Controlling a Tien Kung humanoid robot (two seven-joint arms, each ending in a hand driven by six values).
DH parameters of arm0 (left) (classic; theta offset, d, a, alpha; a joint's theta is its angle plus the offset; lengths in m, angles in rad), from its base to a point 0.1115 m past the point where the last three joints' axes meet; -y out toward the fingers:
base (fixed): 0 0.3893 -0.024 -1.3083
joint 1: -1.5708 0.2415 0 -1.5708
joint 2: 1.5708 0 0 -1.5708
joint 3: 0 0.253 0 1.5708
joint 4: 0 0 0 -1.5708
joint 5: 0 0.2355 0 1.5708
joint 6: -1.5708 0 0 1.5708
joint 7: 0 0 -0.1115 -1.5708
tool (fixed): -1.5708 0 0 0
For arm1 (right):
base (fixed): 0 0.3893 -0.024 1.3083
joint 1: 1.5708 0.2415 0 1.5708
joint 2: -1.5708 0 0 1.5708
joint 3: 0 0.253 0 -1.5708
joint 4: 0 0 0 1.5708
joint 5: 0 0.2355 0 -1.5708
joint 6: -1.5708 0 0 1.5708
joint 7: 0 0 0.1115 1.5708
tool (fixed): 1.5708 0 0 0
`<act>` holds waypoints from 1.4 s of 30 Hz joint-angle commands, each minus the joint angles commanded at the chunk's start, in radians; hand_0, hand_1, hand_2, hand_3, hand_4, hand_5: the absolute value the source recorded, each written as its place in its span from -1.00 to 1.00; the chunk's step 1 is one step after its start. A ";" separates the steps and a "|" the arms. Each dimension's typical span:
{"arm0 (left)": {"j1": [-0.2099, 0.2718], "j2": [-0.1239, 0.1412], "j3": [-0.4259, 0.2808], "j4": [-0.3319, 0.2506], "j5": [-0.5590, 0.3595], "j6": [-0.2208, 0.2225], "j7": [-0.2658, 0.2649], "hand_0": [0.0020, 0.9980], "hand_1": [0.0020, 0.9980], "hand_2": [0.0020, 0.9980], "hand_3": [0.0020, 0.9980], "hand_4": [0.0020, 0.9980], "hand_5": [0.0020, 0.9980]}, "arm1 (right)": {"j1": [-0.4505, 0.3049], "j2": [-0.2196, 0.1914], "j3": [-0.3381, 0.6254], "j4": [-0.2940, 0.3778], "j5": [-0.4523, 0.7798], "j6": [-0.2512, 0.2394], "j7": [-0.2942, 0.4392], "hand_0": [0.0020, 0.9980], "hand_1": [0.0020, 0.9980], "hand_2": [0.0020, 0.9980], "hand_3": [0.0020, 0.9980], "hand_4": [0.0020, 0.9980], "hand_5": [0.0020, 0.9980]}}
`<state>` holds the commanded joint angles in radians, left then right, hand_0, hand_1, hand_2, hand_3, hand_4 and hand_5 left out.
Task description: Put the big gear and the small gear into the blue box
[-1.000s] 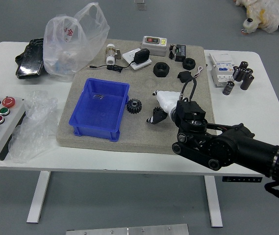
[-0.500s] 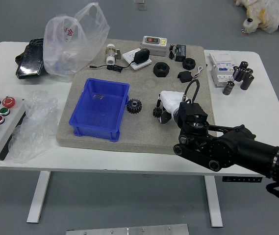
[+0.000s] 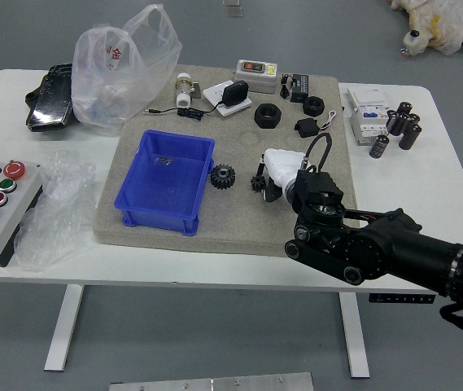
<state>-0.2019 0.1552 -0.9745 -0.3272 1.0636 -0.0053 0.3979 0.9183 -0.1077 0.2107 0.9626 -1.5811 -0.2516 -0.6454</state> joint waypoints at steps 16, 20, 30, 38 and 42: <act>0.002 0.002 -0.009 -0.003 0.008 -0.002 0.009 0.37 0.21 0.14 0.59 0.45 -0.35 | 0.059 0.053 0.036 0.178 -0.045 -0.129 0.056 -0.18 -0.07 -0.41 -0.03 -0.17 -0.98; 0.003 0.004 -0.010 -0.003 0.008 -0.002 0.011 0.37 0.21 0.14 0.59 0.45 -0.35 | 0.053 0.073 0.013 0.214 -0.059 -0.165 0.101 -0.18 -0.07 -0.41 -0.03 -0.17 -0.98; 0.001 0.005 -0.010 -0.004 0.010 -0.003 0.011 0.37 0.21 0.15 0.59 0.46 -0.35 | 0.056 0.089 -0.052 0.215 -0.036 -0.122 0.144 0.01 0.18 -0.10 0.05 -0.08 -1.00; 0.000 0.006 -0.011 -0.004 0.013 -0.003 0.012 0.37 0.21 0.15 0.59 0.46 -0.35 | 0.054 0.089 -0.063 0.192 -0.012 -0.088 0.143 0.19 0.46 0.54 0.40 -0.16 -0.76; 0.000 0.006 -0.010 -0.004 0.012 -0.004 0.012 0.37 0.21 0.15 0.59 0.46 -0.35 | 0.053 0.088 -0.058 0.186 -0.014 -0.068 0.135 0.37 0.69 0.96 1.00 0.53 -0.66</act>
<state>-0.2017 0.1616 -0.9847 -0.3310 1.0759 -0.0092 0.4098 0.9717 -0.0199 0.1527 1.1485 -1.5946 -0.3195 -0.5105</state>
